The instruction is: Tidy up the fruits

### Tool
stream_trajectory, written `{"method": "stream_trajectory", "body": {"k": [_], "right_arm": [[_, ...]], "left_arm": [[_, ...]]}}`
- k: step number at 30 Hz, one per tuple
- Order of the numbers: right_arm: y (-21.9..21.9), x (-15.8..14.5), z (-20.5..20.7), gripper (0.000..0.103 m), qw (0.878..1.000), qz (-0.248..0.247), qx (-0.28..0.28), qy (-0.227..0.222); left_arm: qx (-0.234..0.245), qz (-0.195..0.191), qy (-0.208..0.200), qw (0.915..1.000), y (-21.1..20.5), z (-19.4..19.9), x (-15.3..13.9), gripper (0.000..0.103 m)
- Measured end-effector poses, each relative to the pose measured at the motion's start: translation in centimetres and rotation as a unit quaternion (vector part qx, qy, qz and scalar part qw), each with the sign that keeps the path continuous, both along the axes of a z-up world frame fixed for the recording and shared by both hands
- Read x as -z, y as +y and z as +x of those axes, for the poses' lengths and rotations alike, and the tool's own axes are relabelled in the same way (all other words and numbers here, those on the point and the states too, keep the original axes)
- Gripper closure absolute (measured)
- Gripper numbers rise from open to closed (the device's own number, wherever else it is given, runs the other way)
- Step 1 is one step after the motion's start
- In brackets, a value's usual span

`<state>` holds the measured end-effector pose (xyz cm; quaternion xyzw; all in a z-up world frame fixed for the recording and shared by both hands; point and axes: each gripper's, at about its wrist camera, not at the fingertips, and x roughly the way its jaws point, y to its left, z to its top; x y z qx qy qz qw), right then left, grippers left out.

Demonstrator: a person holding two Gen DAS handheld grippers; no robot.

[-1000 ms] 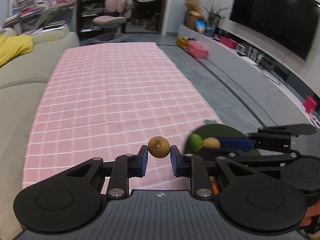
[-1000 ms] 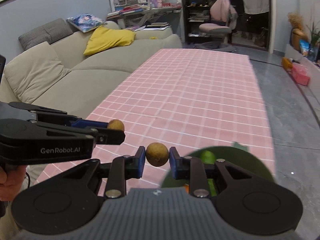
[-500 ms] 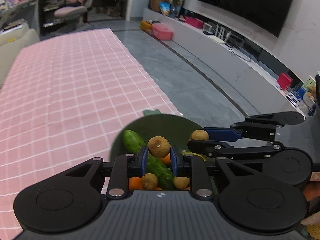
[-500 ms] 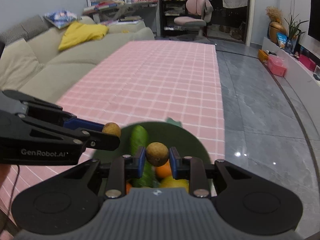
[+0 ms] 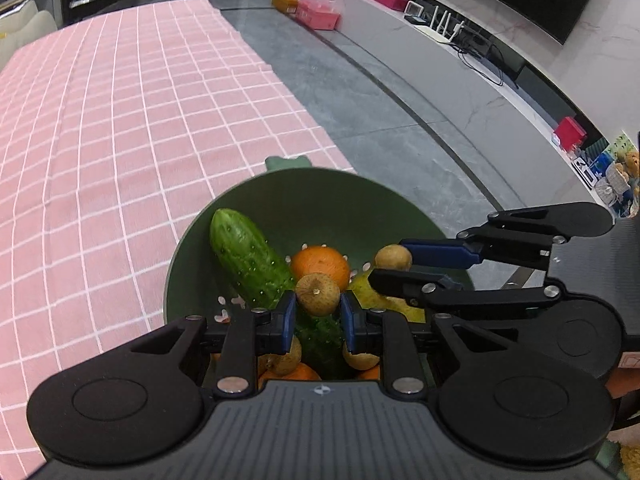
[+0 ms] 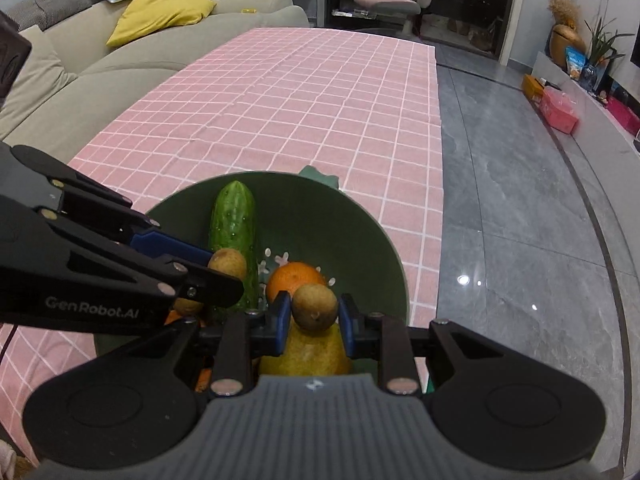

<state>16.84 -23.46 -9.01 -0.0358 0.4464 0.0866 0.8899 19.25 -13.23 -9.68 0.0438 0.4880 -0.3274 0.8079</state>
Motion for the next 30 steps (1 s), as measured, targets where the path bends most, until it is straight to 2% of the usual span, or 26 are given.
{"method": "stream_trajectory", "body": {"k": [11, 16, 20, 22, 25, 29, 30], "right_arm": [[-0.3, 0.7, 0.4, 0.077, 1.000, 0.012, -0.001, 0.017], [-0.3, -0.1, 0.0, 0.077, 1.000, 0.005, -0.002, 0.009], [-0.6, -1.4, -0.5, 0.077, 1.000, 0.001, 0.002, -0.002], [-0.9, -2.3, -0.7, 0.071, 1.000, 0.003, 0.004, -0.010], [-1.0, -3.8, -1.3, 0.065, 1.000, 0.004, 0.008, -0.026], [-1.1, -6.8, -2.3, 0.045, 0.998, 0.020, 0.023, -0.062], [-1.1, -7.5, -2.6, 0.042, 0.997, 0.024, 0.028, -0.073]], "left_arm": [[-0.005, -0.007, 0.005, 0.9999, 0.0, 0.1, 0.0, 0.076], [-0.006, -0.017, 0.008, 0.9998, 0.1, 0.3, -0.2, 0.074], [-0.009, -0.030, 0.001, 0.9995, 0.1, 0.5, -0.8, 0.065], [-0.012, -0.030, -0.009, 0.9994, 0.2, 0.5, -1.6, 0.063], [-0.022, -0.031, -0.032, 0.9988, 0.3, 0.1, -3.7, 0.054], [-0.049, -0.027, -0.091, 0.9943, 1.2, -1.0, -7.7, 0.038], [-0.057, -0.025, -0.105, 0.9926, 1.5, -1.3, -8.7, 0.035]]}}
